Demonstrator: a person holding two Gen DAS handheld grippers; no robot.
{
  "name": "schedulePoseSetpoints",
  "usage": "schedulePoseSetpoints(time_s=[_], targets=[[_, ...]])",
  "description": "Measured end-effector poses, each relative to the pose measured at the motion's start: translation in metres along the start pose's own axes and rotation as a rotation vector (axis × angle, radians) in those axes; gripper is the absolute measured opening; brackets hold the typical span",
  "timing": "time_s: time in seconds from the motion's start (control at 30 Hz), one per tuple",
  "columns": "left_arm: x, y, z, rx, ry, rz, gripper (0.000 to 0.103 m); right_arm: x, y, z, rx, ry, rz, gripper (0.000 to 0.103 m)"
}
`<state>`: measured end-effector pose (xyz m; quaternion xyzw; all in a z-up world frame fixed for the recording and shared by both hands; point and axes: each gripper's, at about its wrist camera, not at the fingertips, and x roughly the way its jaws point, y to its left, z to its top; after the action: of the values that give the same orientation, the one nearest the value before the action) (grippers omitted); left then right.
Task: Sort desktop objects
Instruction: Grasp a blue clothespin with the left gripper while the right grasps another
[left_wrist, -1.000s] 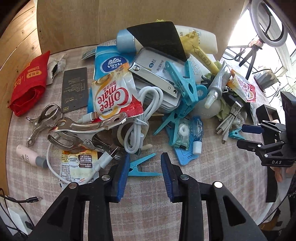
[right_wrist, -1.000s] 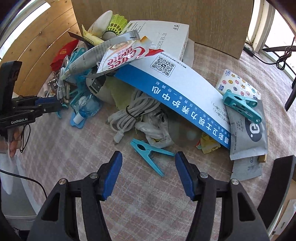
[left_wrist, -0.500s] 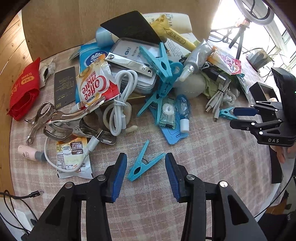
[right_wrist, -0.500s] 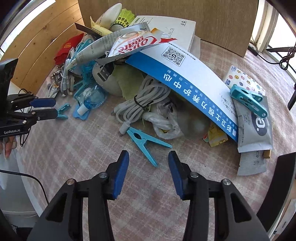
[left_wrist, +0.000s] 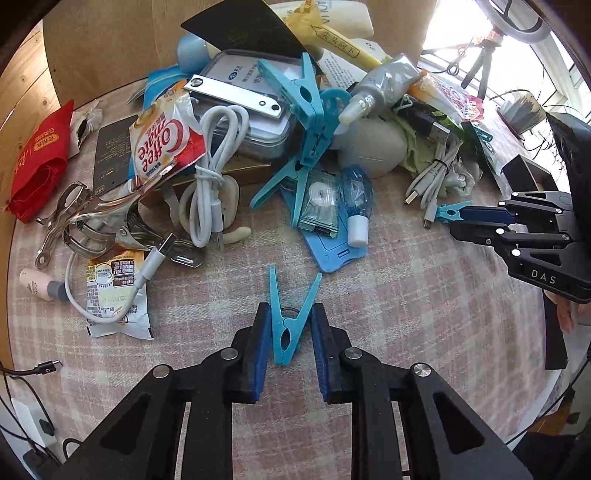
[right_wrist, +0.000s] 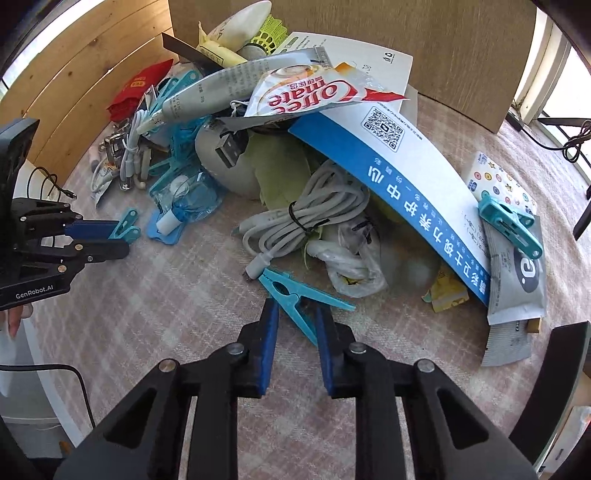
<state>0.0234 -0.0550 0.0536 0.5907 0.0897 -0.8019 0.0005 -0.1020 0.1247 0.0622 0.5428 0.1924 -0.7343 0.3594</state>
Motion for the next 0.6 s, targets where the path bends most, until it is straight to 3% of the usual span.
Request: schedulePoseSetpoints(time_s=[0.17,0.4,0.6], targets=[[-0.006,-0.015,-0.016,-0.007,-0.009,-0.018,0.020,-0.003,-0.002,-0.009,0.004,0.010,0.001,0.006],[-0.019,-0.052,-0.036,0.003,-0.034,-0.056,0.020,-0.019,-0.015,-0.040,0.037,-0.002,0.024,0.005],[-0.020,-0.116,-0.017,0.068,-0.061,-0.100,0.020,-0.053,-0.041,-0.075,0.124,-0.068,0.038,0.005]])
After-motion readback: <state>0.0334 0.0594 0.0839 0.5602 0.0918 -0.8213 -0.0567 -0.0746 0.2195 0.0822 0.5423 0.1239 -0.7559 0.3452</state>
